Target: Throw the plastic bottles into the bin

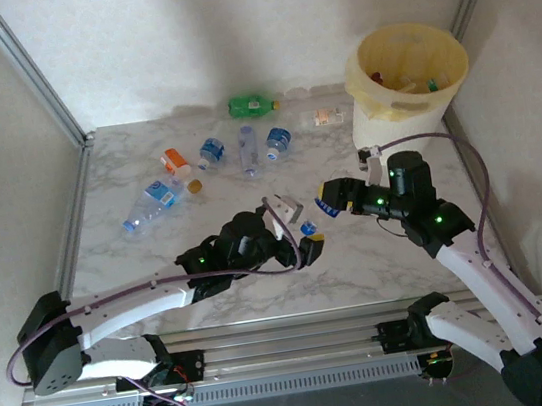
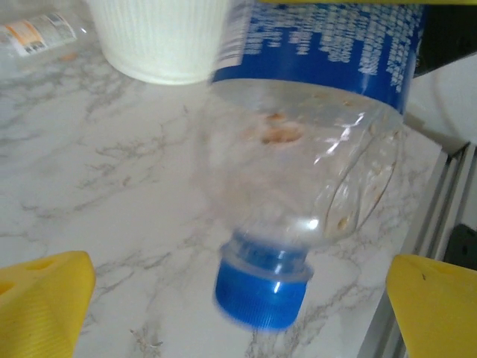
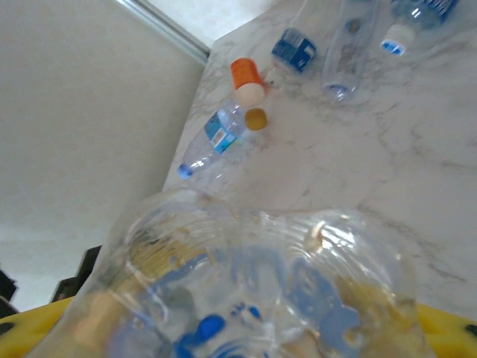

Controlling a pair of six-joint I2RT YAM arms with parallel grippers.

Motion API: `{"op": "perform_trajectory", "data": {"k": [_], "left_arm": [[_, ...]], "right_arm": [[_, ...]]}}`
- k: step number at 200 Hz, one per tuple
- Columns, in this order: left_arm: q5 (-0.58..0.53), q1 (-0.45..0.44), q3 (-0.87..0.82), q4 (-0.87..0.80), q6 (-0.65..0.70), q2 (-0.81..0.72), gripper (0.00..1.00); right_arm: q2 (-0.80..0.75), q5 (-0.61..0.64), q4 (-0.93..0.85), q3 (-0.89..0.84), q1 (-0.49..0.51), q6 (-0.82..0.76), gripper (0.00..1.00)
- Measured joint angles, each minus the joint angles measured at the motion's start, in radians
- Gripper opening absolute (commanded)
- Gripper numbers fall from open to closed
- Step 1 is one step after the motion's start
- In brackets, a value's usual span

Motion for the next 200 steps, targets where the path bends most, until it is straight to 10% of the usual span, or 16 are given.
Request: {"op": "perform_trajectory", "data": {"k": [86,200], "left_arm": [[-0.137,0.143,-0.138,0.020,-0.159,-0.294,1.00],[-0.171,0.218,-0.275,0.021,-0.245,-0.470,1.00]], "right_arm": [[-0.113,0.596,-0.127,0.173,0.003,-0.336,0.33],[-0.126,0.863,0.559,0.153,0.003,-0.844,0.32]]}}
